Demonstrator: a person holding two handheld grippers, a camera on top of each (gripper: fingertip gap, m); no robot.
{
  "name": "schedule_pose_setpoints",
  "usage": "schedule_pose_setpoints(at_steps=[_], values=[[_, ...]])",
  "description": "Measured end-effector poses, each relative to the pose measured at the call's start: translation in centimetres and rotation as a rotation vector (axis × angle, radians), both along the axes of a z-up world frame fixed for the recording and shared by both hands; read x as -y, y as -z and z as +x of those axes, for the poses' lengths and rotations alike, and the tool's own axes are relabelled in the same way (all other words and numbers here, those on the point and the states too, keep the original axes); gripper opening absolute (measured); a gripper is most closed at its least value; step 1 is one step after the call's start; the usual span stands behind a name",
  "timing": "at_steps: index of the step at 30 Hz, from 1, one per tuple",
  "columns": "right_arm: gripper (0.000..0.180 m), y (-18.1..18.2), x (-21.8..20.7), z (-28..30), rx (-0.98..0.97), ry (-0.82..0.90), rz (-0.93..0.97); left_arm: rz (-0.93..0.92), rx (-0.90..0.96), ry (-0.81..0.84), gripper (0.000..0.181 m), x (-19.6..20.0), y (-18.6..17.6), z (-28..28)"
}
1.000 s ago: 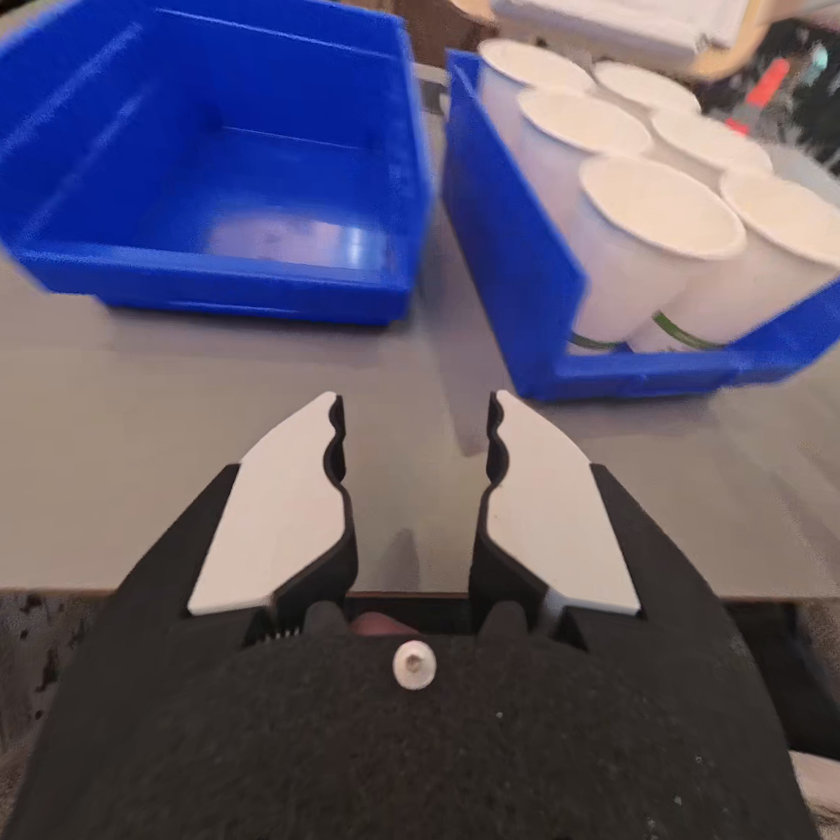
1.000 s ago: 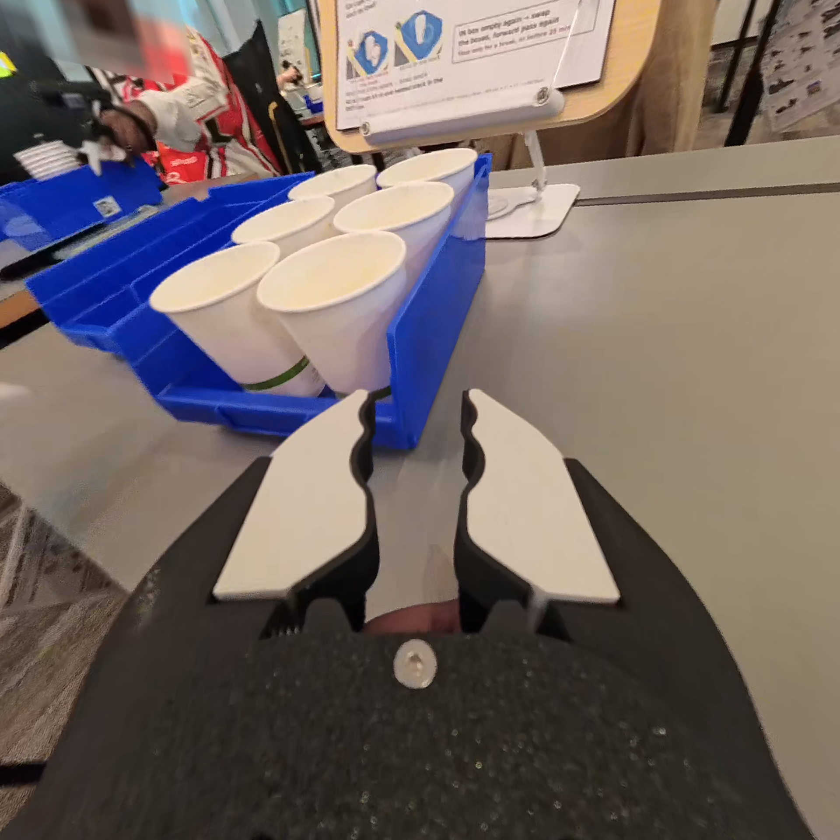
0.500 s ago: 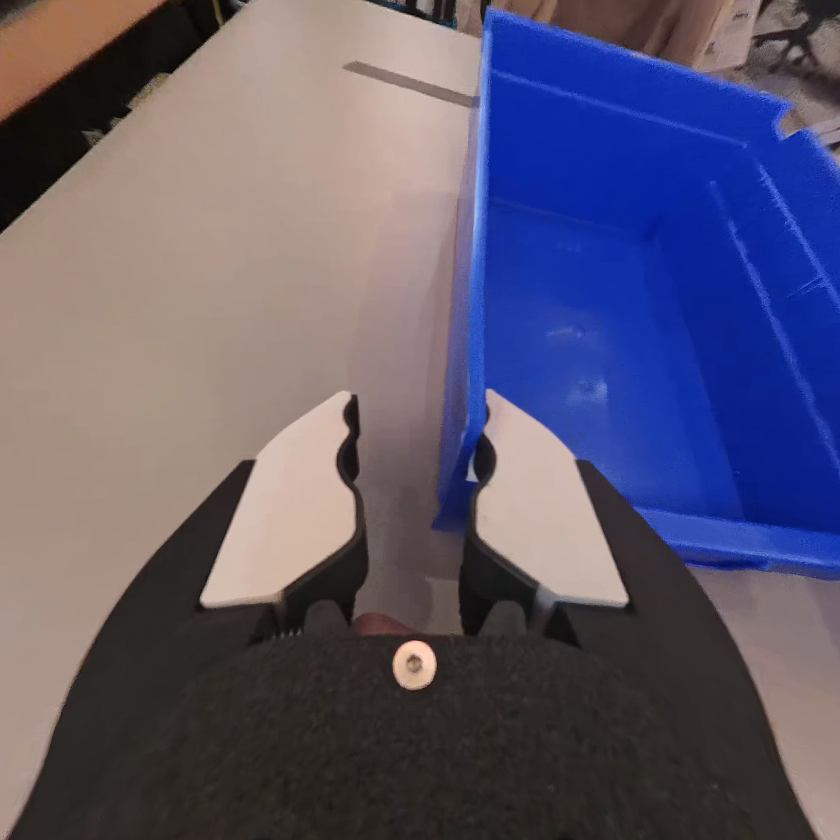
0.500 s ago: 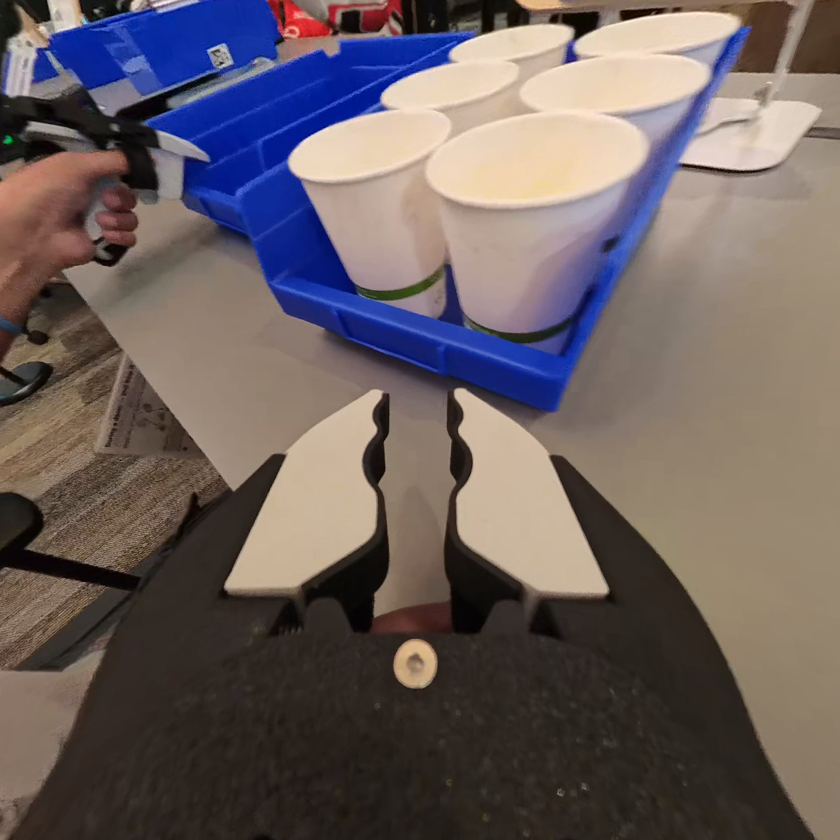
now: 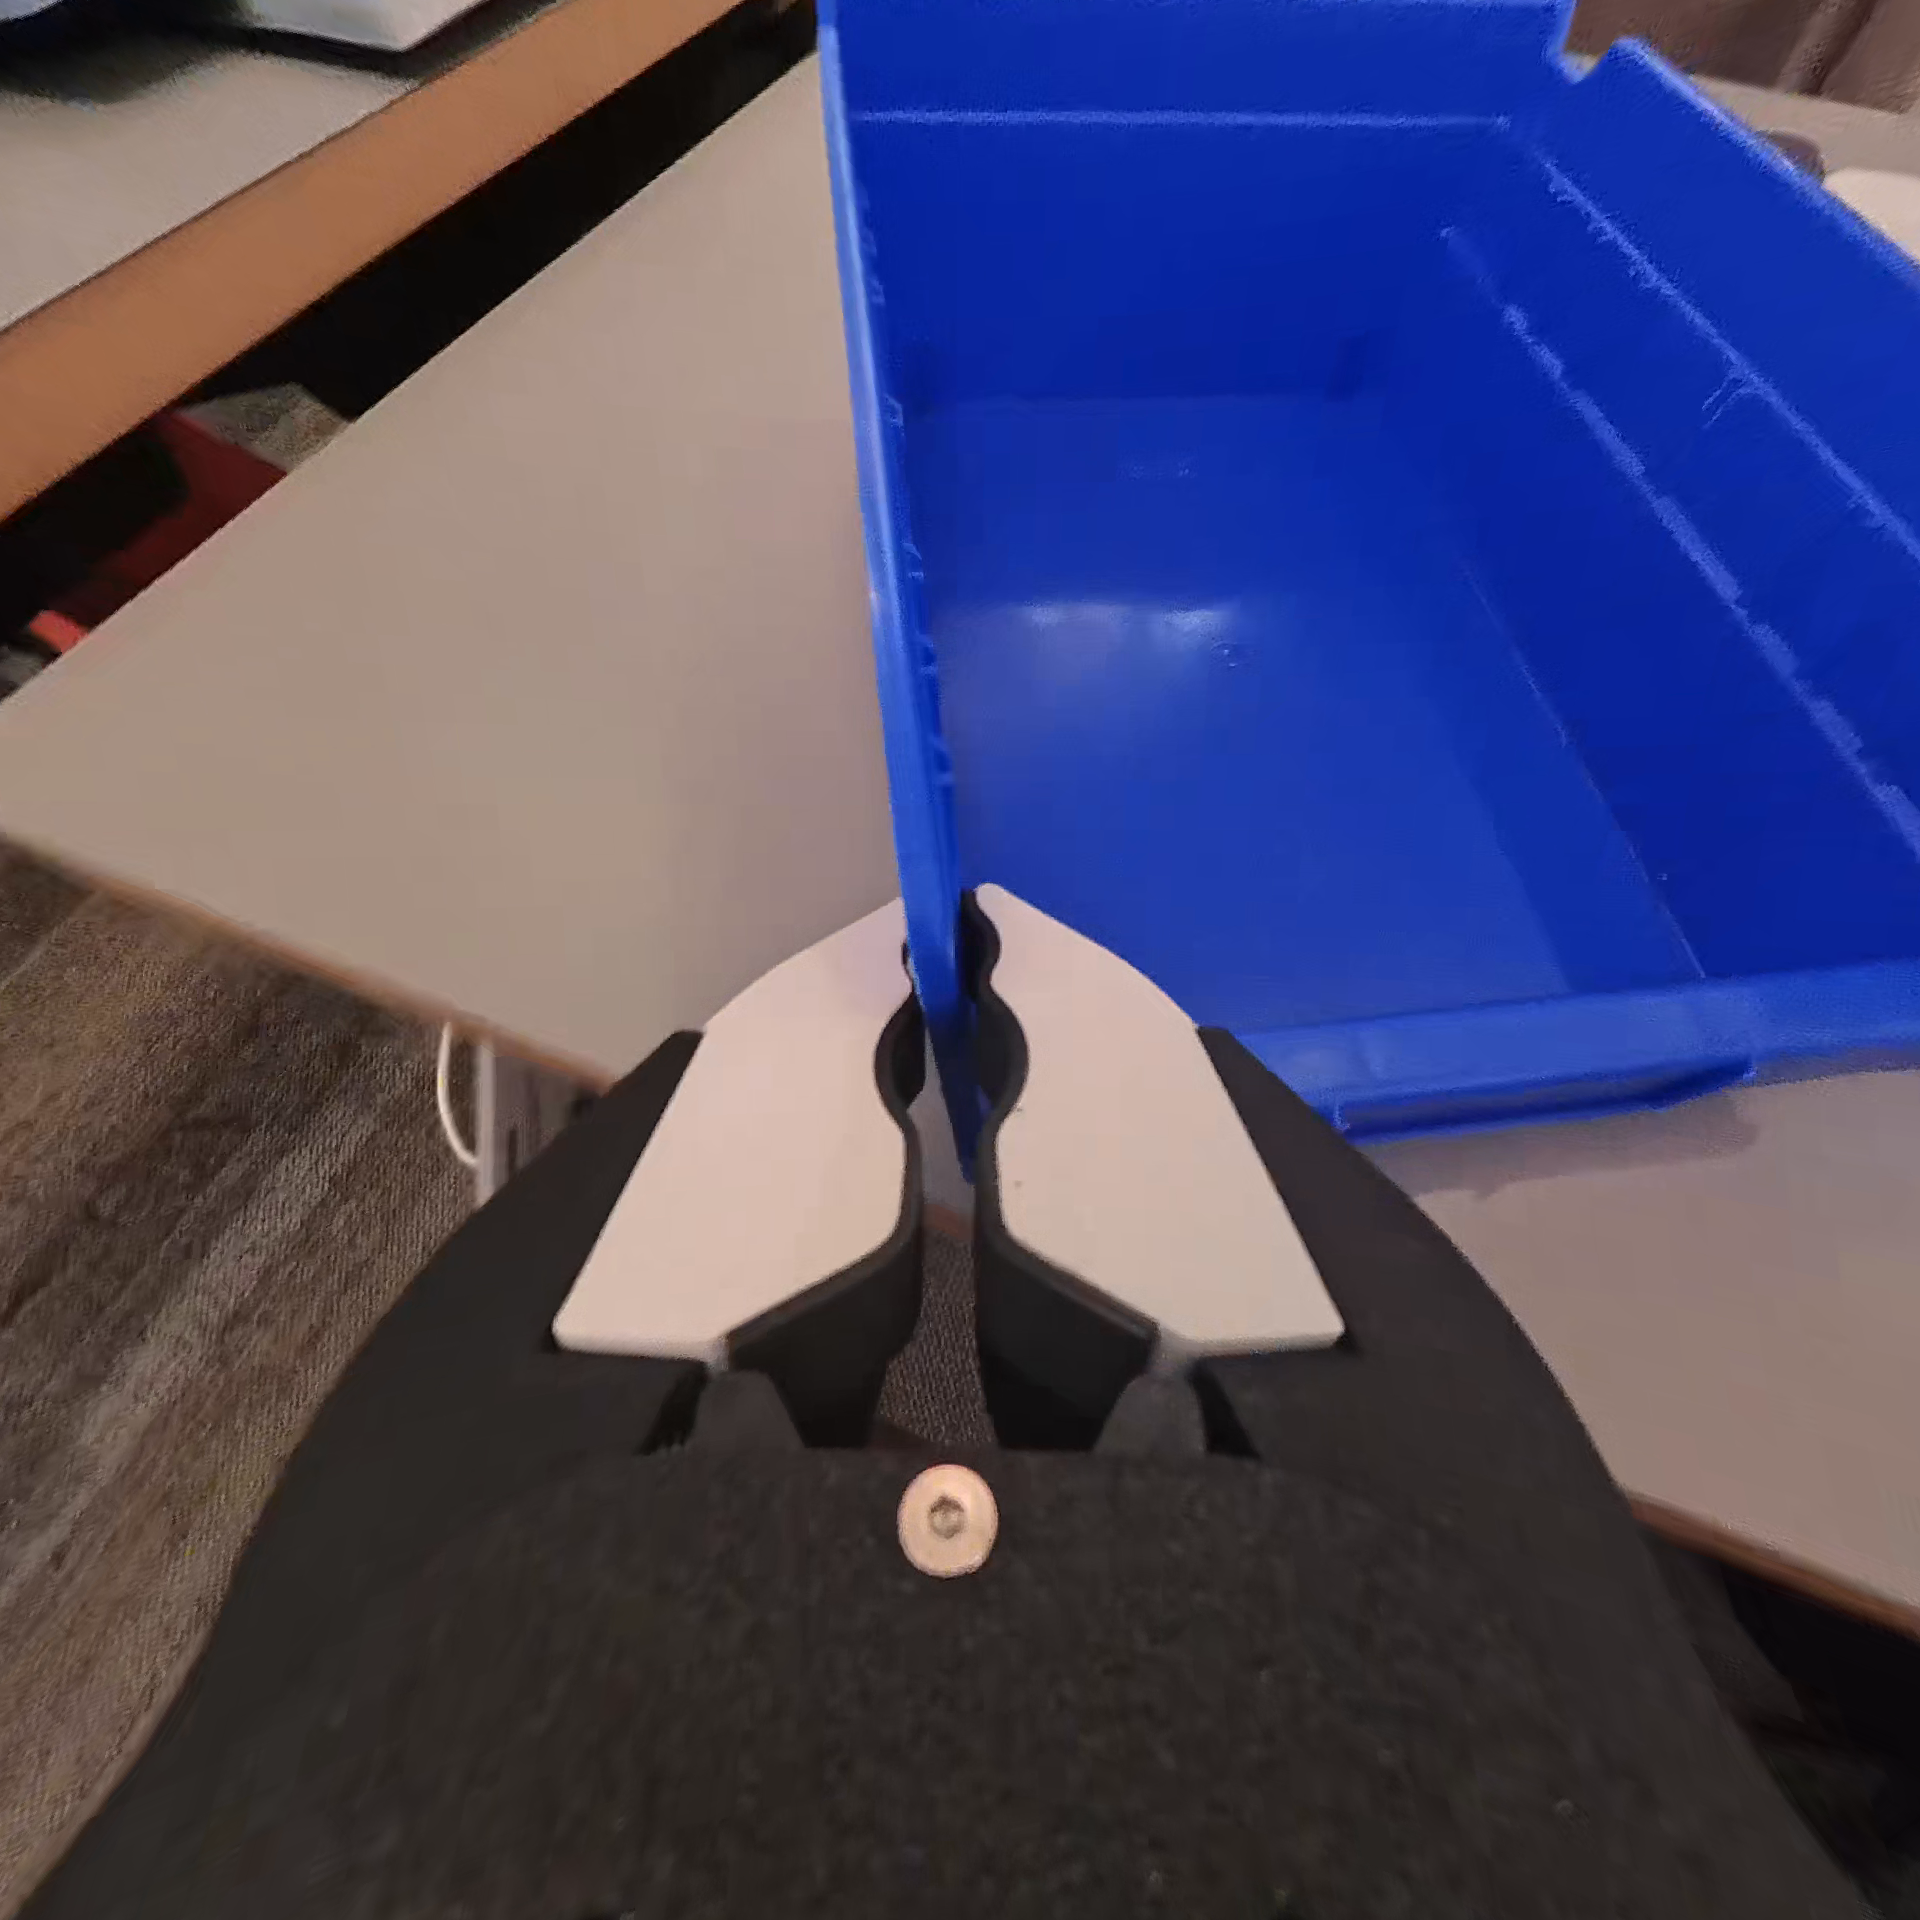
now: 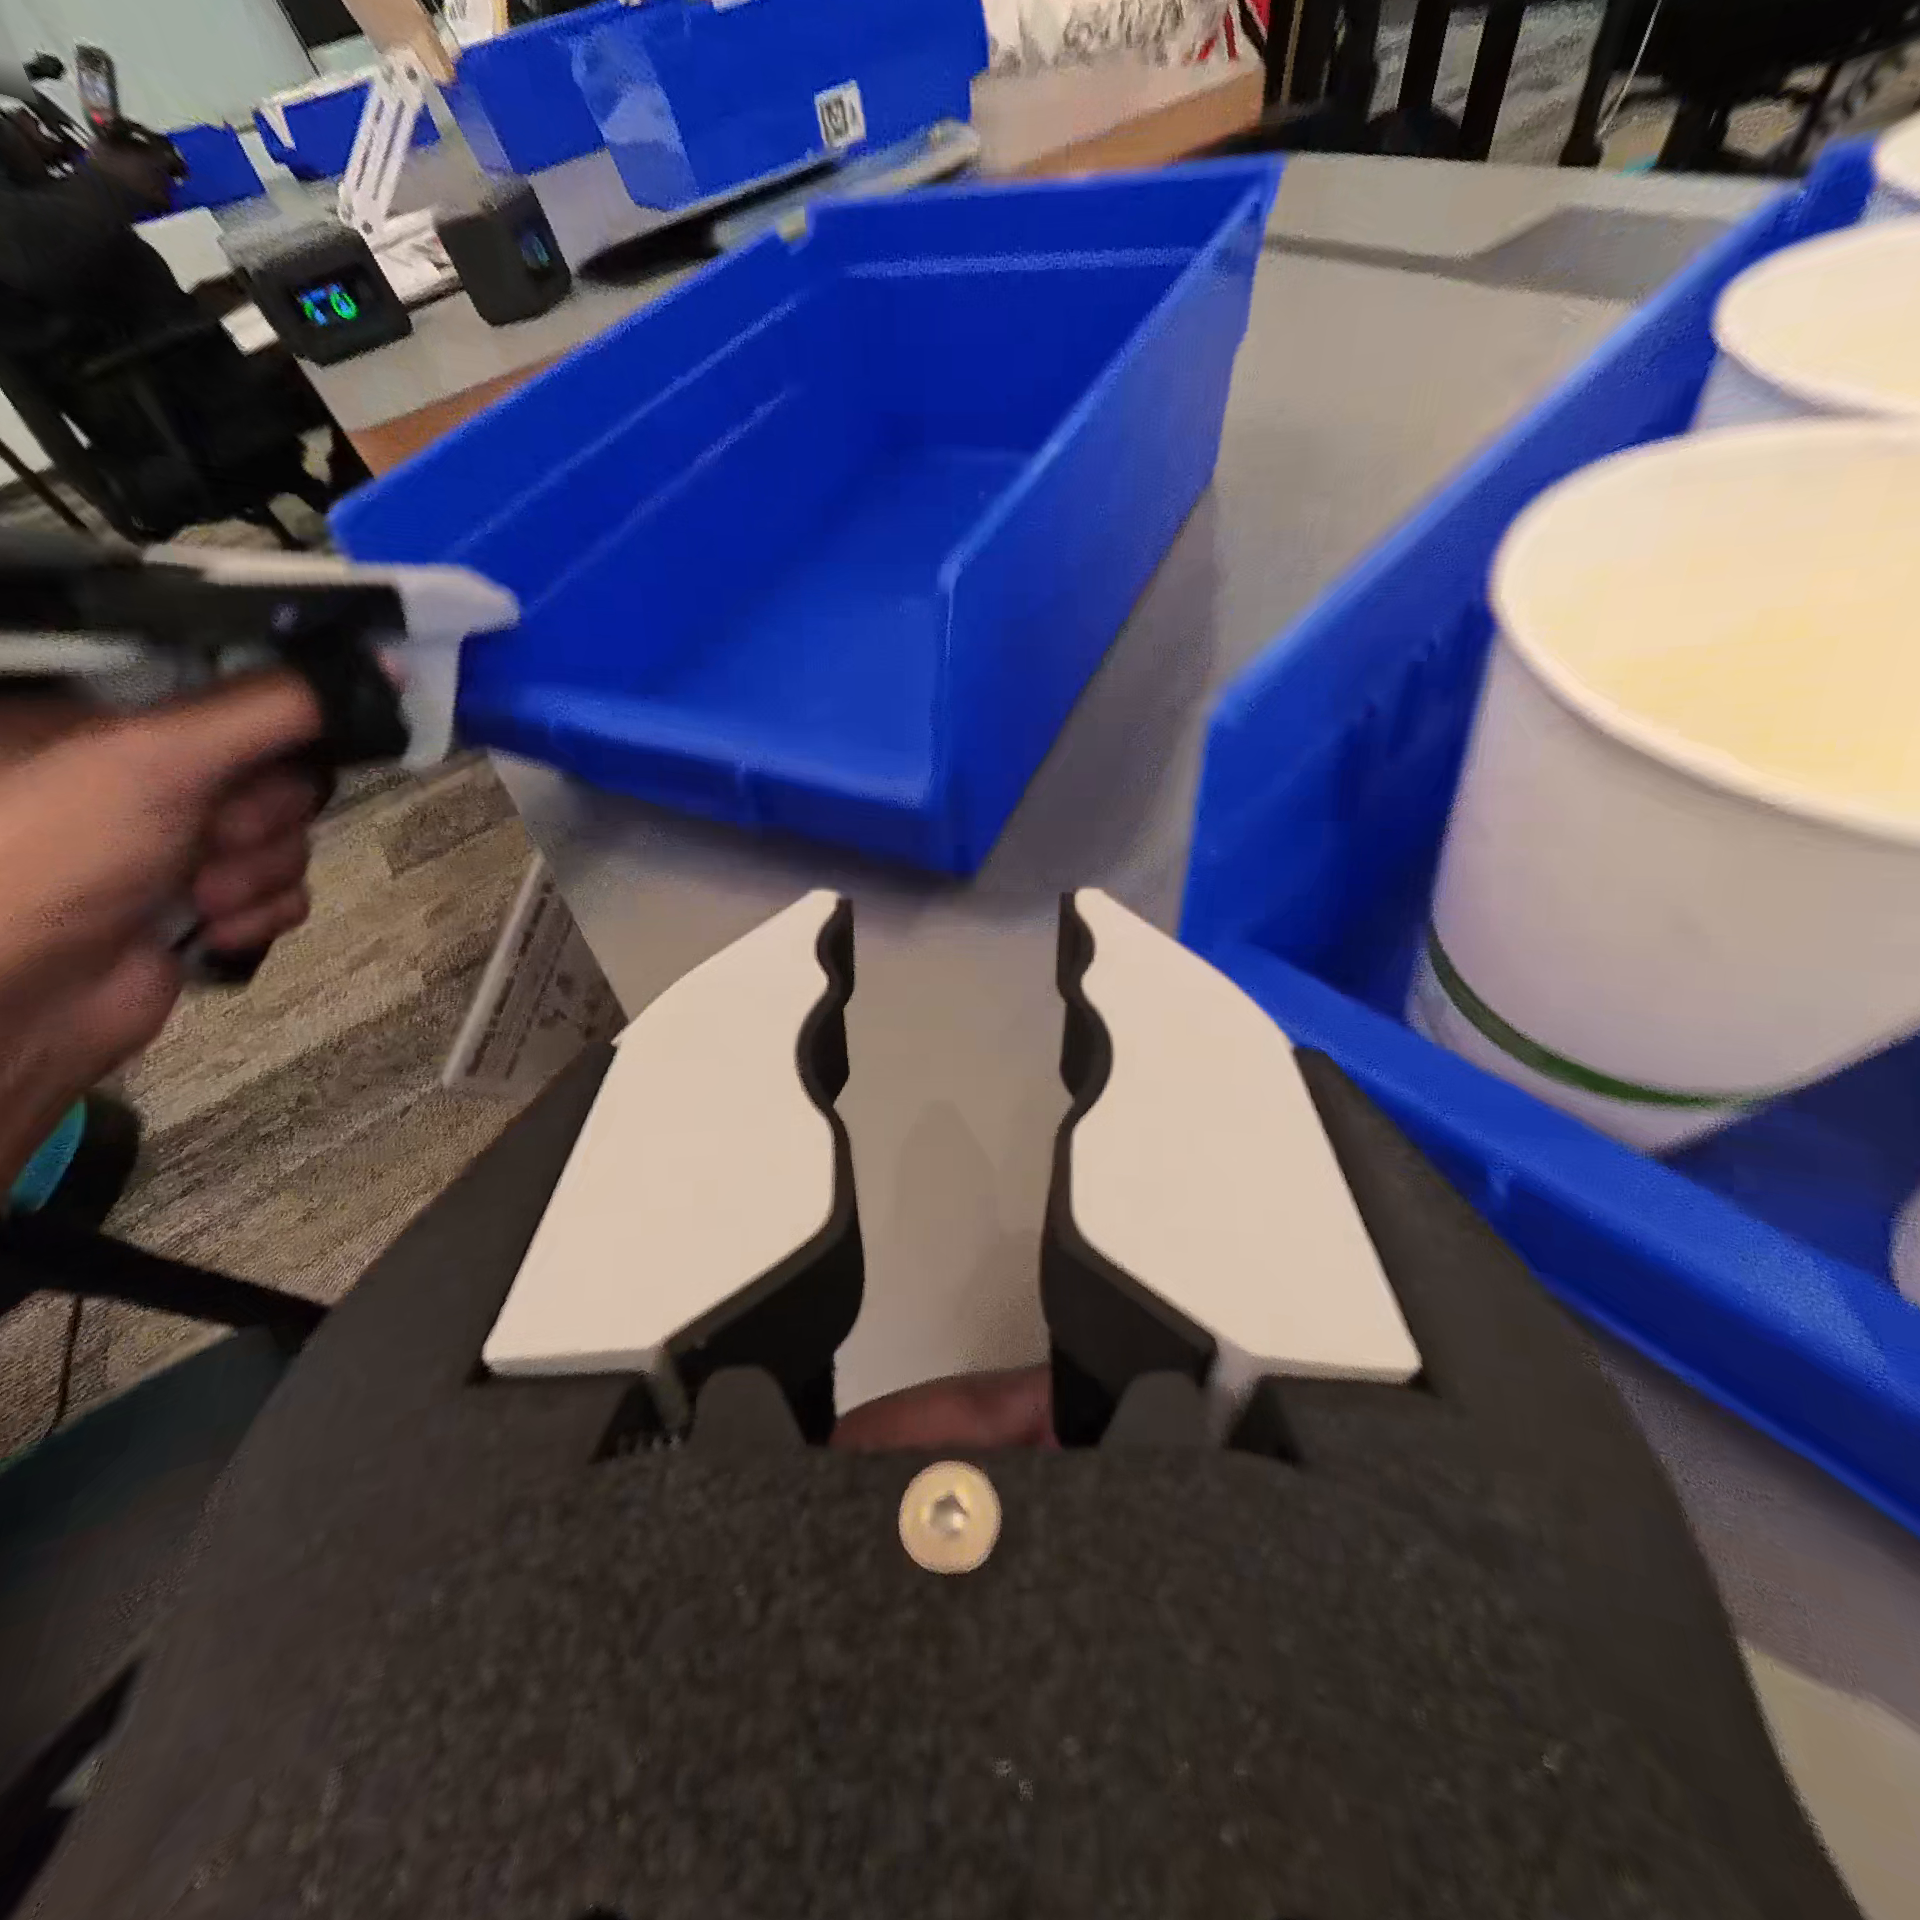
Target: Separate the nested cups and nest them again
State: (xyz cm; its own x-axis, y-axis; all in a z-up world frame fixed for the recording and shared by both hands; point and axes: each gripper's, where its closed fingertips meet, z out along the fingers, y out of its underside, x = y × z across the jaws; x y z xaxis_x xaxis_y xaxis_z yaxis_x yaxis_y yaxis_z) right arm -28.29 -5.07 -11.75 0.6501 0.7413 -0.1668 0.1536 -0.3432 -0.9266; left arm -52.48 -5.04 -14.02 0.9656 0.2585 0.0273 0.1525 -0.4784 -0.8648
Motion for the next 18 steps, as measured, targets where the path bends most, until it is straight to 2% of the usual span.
schedule_pose_setpoints(at_steps=[5, 7, 9, 11, 12, 13, 15, 18], values=[[0.045, -0.4, -0.9, -3.8, 0.040, 0.023, 0.068, 0.034, 0.038, -0.061, 0.004, 5.7, 0.0, 1.5], [0.044, 0.4, -1.7, -4.3, 0.059, 0.067, 0.050, 0.050, 0.041, -0.063, 0.003, 7.0, 0.0, 2.4], [0.047, 1.1, -1.3, -5.3, 0.030, 0.020, -0.008, 0.067, 0.038, -0.057, 0.004, 7.9, -0.1, 3.3], [0.032, 0.9, -1.4, -5.4, 0.003, 0.044, -0.040, 0.083, -0.014, -0.067, 0.004, 8.5, -0.2, 4.0], [0.015, 0.5, -1.8, -4.9, 0.013, 0.084, -0.025, 0.087, -0.045, -0.078, 0.004, 8.9, -0.3, 4.1], [0.008, 0.0, -2.0, -4.6, 0.012, 0.095, 0.002, 0.097, -0.065, -0.083, 0.004, 9.2, -0.5, 4.3], [0.005, -1.2, -2.0, -4.1, -0.022, 0.124, 0.039, 0.145, -0.103, -0.093, 0.004, 9.6, -1.3, 5.0], [0.005, -5.2, -1.8, -2.8, -0.092, 0.174, 0.168, 0.243, -0.220, -0.116, 0.004, 10.0, -4.4, 6.2]])
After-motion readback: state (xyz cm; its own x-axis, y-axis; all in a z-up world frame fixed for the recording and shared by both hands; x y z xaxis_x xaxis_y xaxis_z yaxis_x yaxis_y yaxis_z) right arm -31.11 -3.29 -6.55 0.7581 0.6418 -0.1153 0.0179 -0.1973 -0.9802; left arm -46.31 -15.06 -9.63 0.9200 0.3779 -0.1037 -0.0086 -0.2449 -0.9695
